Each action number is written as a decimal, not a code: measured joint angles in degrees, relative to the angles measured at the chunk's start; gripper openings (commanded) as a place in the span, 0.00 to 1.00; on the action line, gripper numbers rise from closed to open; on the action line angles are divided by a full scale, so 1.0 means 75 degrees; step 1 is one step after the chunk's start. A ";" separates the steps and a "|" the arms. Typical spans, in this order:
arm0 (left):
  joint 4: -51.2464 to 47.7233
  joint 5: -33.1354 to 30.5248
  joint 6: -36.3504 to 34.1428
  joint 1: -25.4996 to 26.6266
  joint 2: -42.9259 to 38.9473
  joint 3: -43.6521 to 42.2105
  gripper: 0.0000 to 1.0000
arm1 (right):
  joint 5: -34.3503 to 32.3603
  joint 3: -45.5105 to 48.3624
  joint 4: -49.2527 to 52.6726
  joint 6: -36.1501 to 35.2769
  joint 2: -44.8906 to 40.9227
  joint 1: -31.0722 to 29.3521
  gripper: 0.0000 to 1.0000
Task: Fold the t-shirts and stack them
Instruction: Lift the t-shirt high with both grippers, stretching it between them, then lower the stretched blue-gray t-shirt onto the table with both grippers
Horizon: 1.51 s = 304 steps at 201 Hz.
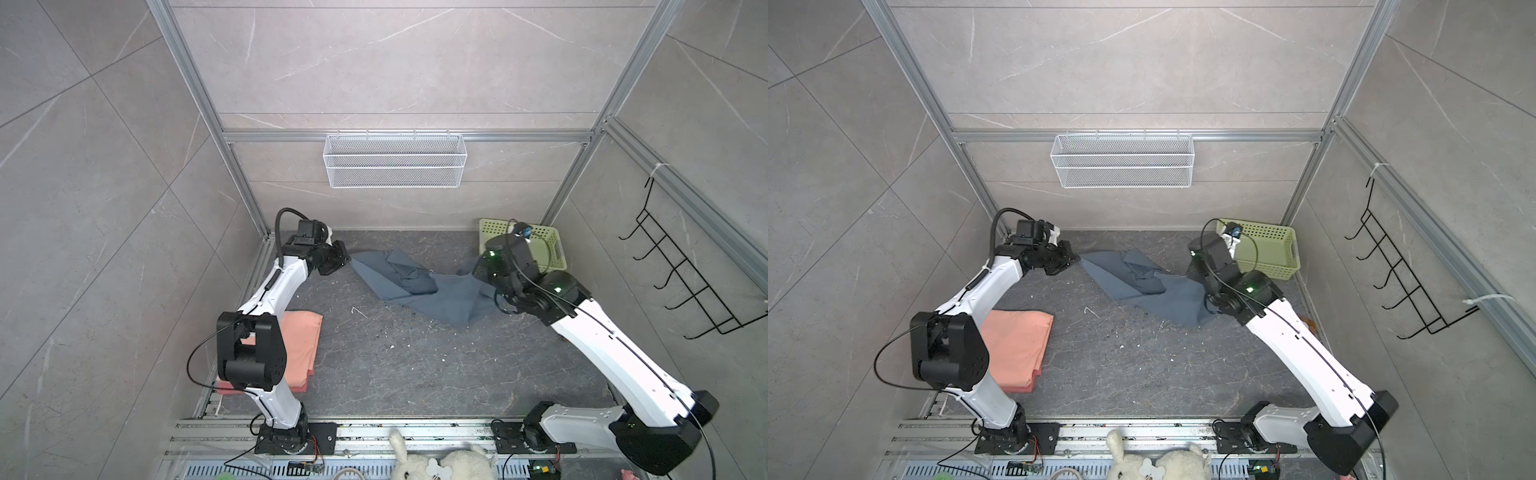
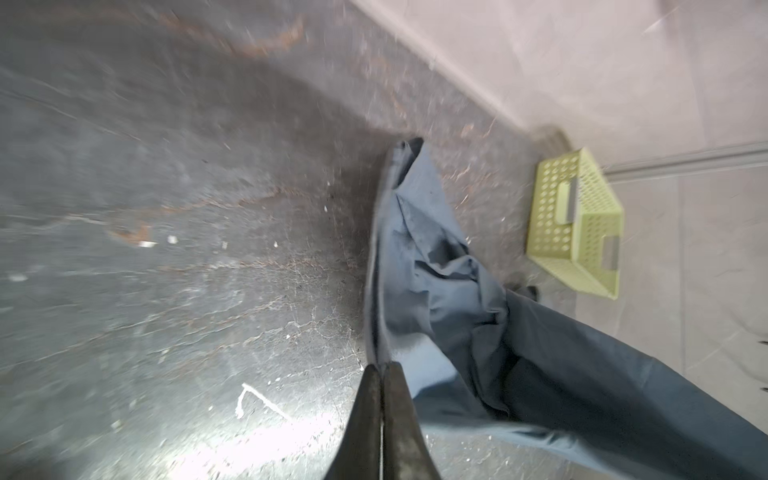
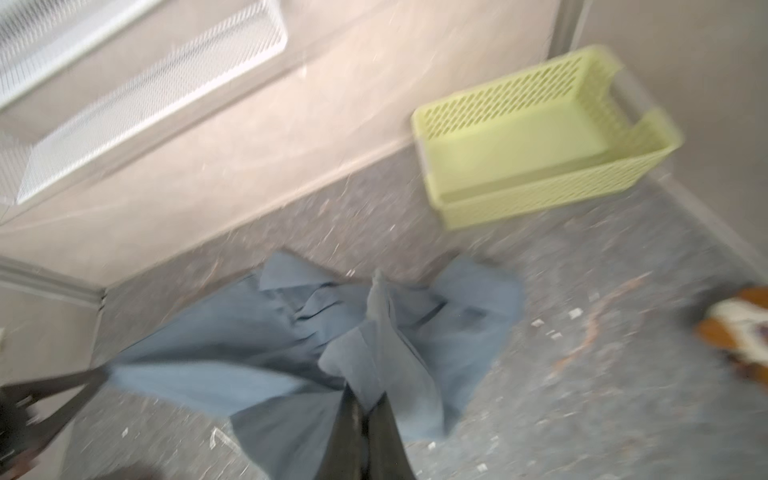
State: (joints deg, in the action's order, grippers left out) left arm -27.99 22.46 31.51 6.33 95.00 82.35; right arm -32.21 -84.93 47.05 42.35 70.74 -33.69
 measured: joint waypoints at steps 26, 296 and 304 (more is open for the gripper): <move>-0.0443 -0.0192 -0.0093 -0.0385 -0.1046 -0.0009 0.00 | -0.0289 -0.0702 0.0370 -0.0726 -0.0391 0.0603 0.00; -0.1419 -0.0530 0.0364 -0.0752 -0.2911 0.2465 0.00 | 0.1970 -0.8096 -0.0994 -0.4409 0.3789 0.1107 0.00; -0.1451 -0.0562 0.0323 -0.0752 -0.2879 0.2547 0.00 | 0.2226 -0.8434 -0.1029 -0.4232 0.4112 0.1113 0.00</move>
State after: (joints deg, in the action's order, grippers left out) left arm -38.87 18.24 33.93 0.69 73.41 101.45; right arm -15.51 -148.18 39.33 10.61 101.58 -25.34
